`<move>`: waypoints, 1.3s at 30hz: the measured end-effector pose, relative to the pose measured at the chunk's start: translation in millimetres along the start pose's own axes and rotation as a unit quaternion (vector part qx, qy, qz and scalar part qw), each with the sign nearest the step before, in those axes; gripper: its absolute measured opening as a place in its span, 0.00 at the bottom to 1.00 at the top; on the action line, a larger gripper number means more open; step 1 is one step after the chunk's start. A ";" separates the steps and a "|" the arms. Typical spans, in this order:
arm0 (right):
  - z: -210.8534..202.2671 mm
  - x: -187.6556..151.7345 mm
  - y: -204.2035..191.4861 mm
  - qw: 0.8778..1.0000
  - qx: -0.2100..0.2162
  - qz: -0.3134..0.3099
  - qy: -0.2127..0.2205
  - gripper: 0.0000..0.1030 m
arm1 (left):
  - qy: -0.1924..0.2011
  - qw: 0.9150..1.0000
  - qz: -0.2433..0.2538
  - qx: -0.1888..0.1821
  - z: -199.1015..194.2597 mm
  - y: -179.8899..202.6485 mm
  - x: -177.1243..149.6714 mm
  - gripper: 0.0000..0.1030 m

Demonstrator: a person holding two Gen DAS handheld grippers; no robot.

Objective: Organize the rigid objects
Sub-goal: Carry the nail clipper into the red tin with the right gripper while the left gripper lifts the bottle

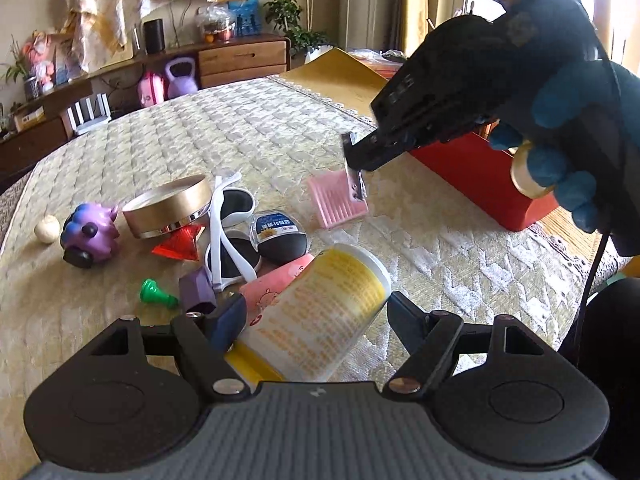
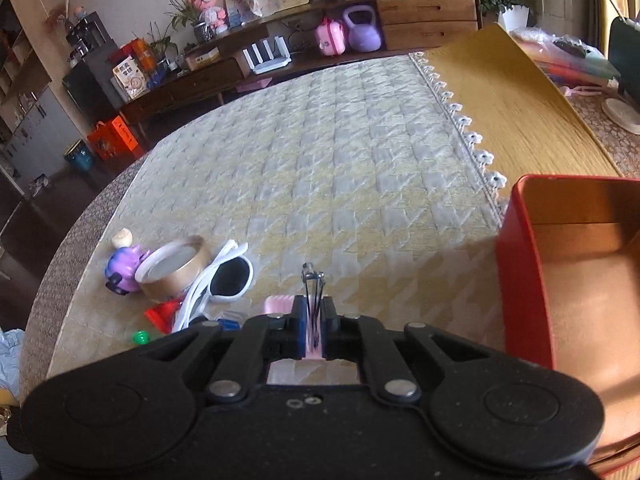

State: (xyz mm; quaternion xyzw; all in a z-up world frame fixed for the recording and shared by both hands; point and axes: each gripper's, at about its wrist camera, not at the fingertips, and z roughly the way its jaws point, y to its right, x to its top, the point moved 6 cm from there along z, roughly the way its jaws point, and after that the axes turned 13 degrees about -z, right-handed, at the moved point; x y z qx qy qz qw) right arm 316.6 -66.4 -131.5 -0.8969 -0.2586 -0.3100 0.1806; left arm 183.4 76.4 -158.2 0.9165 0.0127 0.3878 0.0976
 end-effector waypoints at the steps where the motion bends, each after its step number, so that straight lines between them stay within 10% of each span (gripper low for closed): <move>1: -1.6 1.0 1.0 1.000 0.001 0.001 0.002 0.03 | -0.001 1.000 -0.002 0.001 0.8 -0.9 1.1 0.75; 6: -14.1 8.2 -0.9 1.000 0.003 -0.010 0.019 0.03 | -0.002 1.000 -0.011 0.004 2.4 -2.1 3.7 0.72; 10: -23.0 9.5 1.5 1.000 0.000 -0.013 0.027 0.03 | -0.001 1.000 -0.011 0.010 1.1 -2.9 9.0 0.50; 39: -137.1 -32.0 117.8 0.993 -0.078 0.029 0.079 0.02 | 0.003 0.997 -0.072 -0.023 -5.3 54.4 55.4 0.43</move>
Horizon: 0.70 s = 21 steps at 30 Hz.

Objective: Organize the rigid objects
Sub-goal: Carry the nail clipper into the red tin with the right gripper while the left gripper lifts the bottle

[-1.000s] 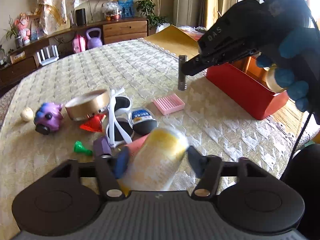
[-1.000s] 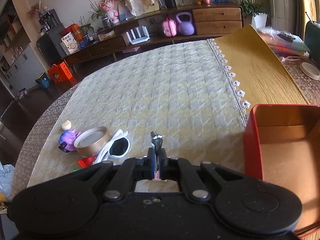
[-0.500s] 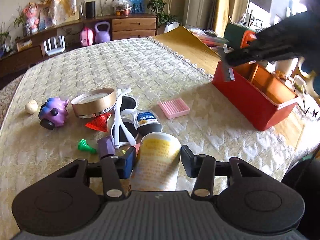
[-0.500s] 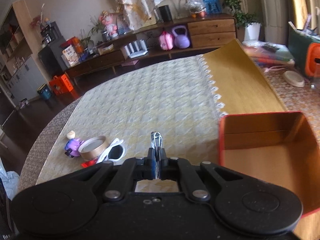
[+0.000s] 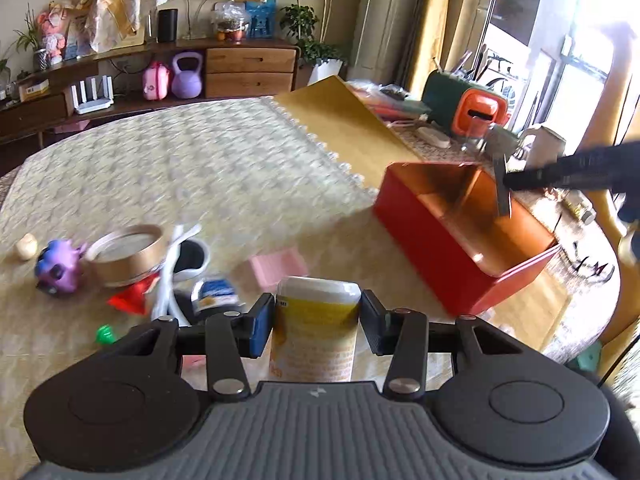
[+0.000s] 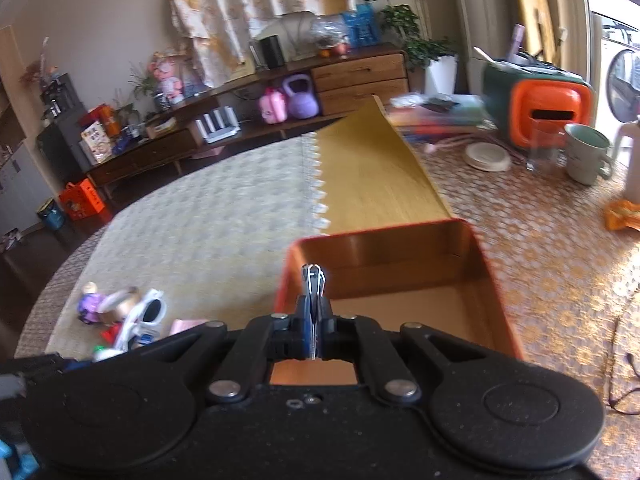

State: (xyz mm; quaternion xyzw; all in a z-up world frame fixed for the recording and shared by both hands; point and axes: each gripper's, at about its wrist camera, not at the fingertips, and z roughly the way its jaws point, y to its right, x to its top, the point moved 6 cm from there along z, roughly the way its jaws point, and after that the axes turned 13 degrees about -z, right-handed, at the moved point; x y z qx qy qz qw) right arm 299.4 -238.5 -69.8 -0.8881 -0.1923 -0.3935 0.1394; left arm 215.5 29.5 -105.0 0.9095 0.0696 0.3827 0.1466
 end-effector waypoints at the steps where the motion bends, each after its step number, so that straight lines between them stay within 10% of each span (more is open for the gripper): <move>1: -0.4 -2.6 5.2 1.000 -0.002 0.000 -0.001 0.02 | -0.001 1.000 -0.003 -0.004 0.2 6.1 2.8 0.43; 21: 9.0 -37.0 64.6 1.000 -0.009 -0.009 -0.021 0.02 | -0.020 0.994 0.032 -0.105 20.6 156.0 72.7 0.42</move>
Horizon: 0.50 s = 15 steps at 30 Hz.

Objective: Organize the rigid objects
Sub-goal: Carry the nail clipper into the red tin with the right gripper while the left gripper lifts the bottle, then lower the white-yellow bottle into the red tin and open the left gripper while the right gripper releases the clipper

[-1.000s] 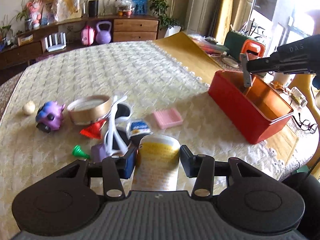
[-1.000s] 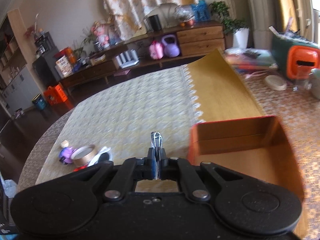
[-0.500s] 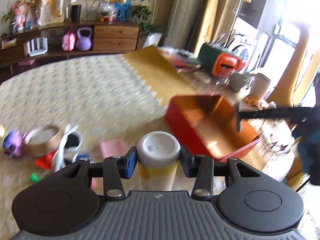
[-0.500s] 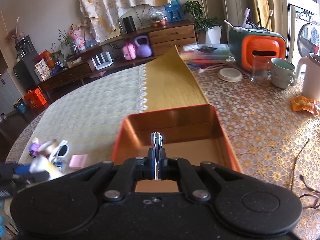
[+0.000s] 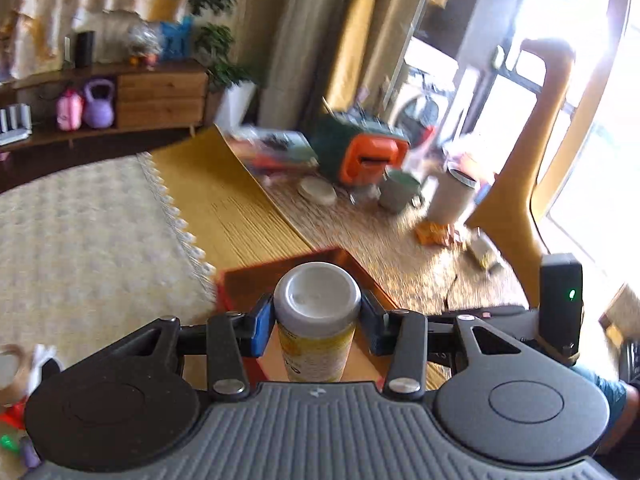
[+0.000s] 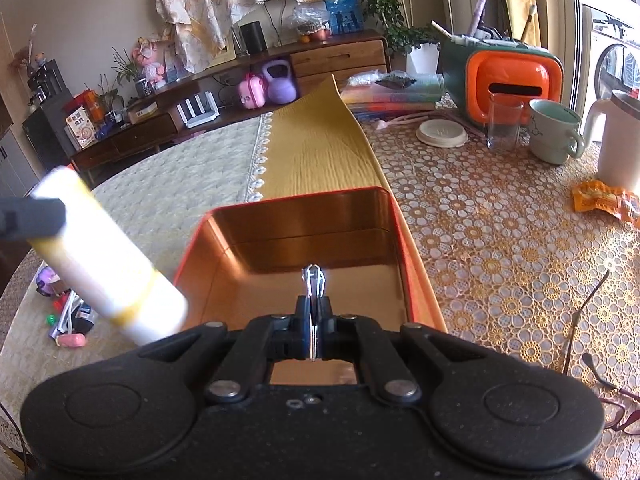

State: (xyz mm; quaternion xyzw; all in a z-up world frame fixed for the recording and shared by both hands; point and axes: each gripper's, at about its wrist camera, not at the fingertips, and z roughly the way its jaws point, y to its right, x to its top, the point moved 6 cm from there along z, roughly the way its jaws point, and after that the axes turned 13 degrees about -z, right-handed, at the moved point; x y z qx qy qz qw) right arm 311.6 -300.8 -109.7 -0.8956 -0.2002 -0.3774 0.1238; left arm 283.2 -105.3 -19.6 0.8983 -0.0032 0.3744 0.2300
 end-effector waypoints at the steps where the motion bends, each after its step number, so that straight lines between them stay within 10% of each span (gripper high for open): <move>1: 1.6 -1.1 2.0 1.000 -0.002 -0.001 -0.002 0.02 | -0.009 1.000 0.005 0.006 10.0 3.2 -2.8 0.42; 15: 23.6 -9.7 13.8 1.000 -0.001 -0.003 -0.025 0.02 | -0.076 0.996 0.020 0.051 101.6 1.6 -4.4 0.42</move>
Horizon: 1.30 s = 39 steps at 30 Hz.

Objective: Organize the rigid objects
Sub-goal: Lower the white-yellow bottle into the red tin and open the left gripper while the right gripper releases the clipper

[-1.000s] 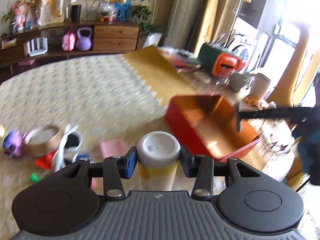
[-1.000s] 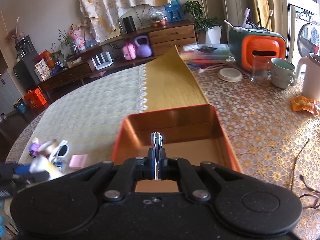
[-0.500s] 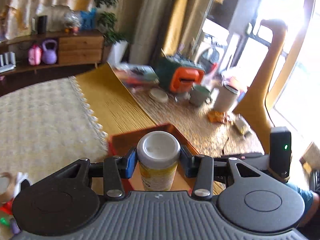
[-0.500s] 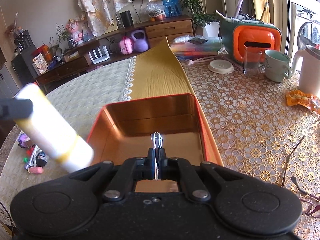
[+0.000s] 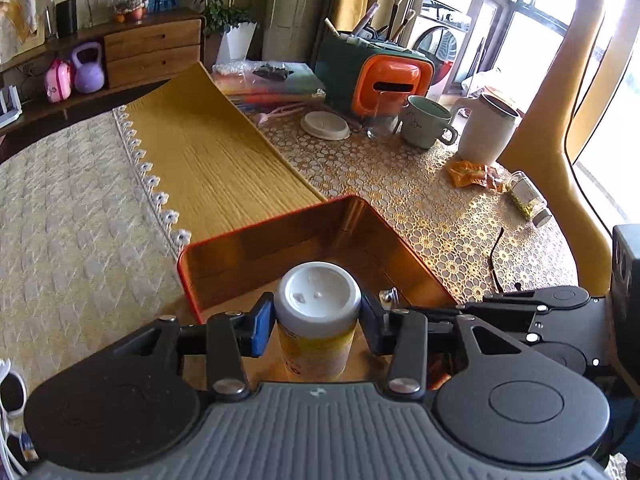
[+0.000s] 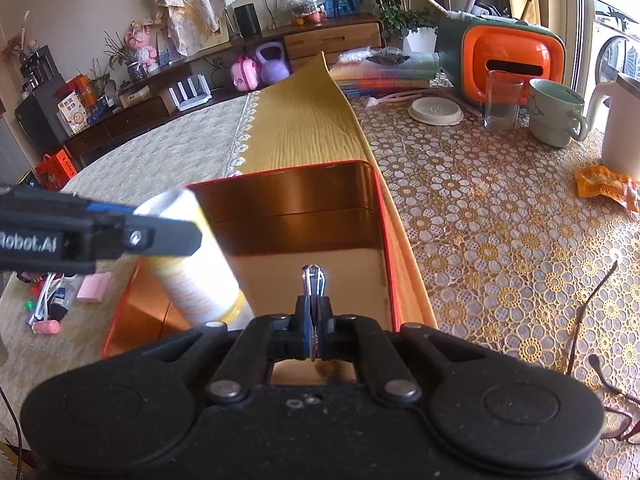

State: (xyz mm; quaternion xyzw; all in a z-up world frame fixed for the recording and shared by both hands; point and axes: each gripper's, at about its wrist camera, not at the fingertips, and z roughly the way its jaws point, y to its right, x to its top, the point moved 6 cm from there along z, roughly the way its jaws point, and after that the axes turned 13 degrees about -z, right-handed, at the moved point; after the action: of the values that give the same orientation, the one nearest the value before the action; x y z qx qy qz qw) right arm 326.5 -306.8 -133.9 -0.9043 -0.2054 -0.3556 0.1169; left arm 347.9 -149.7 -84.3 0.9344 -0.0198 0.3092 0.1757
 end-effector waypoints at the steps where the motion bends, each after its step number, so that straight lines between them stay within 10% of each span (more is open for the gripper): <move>1: 2.0 0.2 1.1 1.000 0.001 0.002 0.000 0.00 | 0.000 1.000 -0.001 0.001 2.9 0.9 3.2 0.42; 24: 13.3 4.4 11.8 1.000 0.011 0.012 0.002 0.10 | -0.045 0.997 0.009 0.055 100.7 9.5 27.9 0.43; 39: -6.3 3.2 -0.6 1.000 0.005 0.019 0.007 0.26 | -0.033 0.999 -0.015 0.038 63.9 -2.1 10.7 0.55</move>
State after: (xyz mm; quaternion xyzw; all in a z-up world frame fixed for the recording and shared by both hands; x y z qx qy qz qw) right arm 324.6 -307.6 -127.1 -0.9047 -0.1893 -0.3589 0.1297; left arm 393.4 -168.7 -126.4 0.9504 -0.0002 0.2757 0.1437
